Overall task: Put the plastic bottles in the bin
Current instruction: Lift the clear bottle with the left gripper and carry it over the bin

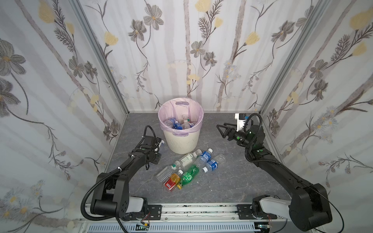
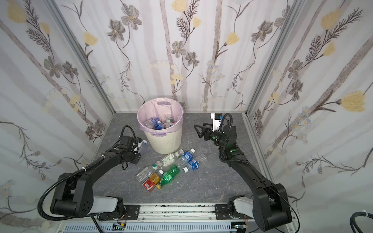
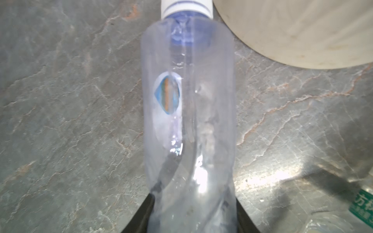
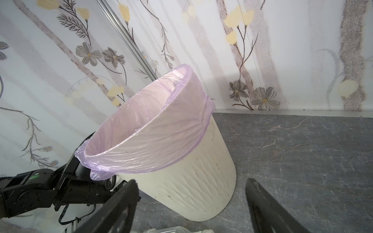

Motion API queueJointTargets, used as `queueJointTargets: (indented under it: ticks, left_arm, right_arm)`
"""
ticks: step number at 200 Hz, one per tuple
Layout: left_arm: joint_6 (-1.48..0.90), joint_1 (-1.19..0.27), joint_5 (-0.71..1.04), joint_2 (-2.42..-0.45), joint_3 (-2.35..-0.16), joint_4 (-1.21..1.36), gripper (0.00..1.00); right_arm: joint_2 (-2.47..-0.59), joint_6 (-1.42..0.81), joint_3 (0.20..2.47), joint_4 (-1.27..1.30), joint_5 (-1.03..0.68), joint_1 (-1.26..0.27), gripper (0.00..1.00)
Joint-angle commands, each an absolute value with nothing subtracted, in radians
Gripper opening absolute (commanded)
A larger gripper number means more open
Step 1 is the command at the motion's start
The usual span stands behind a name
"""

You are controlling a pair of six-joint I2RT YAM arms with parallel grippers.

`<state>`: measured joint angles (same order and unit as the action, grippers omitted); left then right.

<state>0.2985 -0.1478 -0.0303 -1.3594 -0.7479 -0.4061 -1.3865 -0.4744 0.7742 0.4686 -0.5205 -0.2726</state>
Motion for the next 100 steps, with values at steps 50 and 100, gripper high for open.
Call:
queueJointTargets:
  ticks: [50,100]
  left_arm:
    - [0.152,-0.102,-0.019,-1.273,-0.882,-0.433,0.44]
    - [0.095,-0.057,-0.053,-1.262,-0.992,-0.447,0.43]
  right_arm:
    - [-1.378,-0.424,0.778,0.377,-0.523,-0.272,0.84]
    - [-1.376,-0.415,0.79,0.349,-0.528,-0.272,0.84]
